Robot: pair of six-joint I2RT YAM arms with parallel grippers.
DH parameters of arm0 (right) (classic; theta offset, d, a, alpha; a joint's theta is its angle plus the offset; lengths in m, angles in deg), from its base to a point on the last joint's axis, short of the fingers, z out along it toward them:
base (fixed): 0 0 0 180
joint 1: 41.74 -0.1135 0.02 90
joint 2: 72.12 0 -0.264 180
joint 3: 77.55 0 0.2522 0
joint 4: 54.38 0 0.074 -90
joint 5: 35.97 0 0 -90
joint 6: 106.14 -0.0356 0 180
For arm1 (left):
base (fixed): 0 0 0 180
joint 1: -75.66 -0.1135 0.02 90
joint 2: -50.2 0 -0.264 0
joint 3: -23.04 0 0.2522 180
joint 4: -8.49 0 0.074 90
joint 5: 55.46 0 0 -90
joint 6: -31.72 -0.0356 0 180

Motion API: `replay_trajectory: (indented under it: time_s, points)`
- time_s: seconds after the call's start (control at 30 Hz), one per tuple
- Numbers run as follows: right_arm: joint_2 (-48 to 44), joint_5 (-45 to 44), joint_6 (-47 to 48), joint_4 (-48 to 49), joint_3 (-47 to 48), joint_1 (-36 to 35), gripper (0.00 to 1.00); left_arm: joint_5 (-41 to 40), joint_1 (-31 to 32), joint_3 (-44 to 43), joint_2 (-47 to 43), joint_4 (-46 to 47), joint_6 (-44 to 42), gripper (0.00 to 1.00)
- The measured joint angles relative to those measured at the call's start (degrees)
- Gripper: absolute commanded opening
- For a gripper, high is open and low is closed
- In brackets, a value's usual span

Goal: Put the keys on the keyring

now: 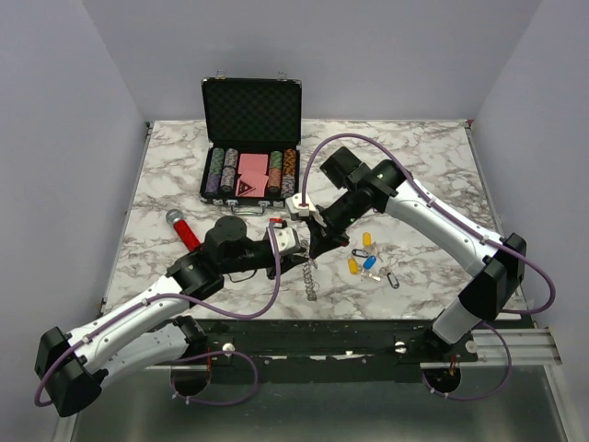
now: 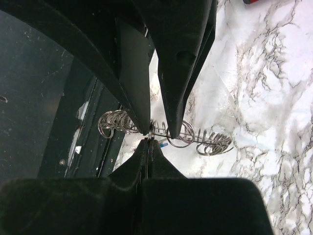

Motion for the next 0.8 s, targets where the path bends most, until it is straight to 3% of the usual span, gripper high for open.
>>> replay_trajectory:
  time_s: [0.07,0.23,0.33,0.53,0.63,0.7,0.8]
  points:
    - [0.0,0.0,0.0,0.0,0.0,0.0,0.01,0.0,0.0,-0.1,0.0,0.0,0.0,0.24]
    - [0.0,0.0,0.0,0.0,0.0,0.0,0.01,0.1,0.1,-0.7,0.3,-0.2,-0.2,0.2]
    - [0.0,0.0,0.0,0.0,0.0,0.0,0.01,0.1,0.2,-0.9,0.5,-0.3,-0.1,0.0]
    - [0.0,-0.4,0.0,0.0,0.0,0.0,0.02,0.5,0.2,-1.8,1.3,-1.7,-0.2,0.0]
    - [0.0,-0.5,0.0,0.0,0.0,0.0,0.13,0.7,0.2,-2.1,1.4,-2.3,-0.1,0.0]
    - [0.0,-0.4,-0.5,0.1,0.0,0.0,0.31,0.6,0.2,-2.1,1.3,-2.3,0.0,0.0]
    - [0.0,-0.3,-2.2,0.4,0.0,0.0,0.41,0.0,0.2,-1.1,-0.2,-2.0,0.7,0.0]
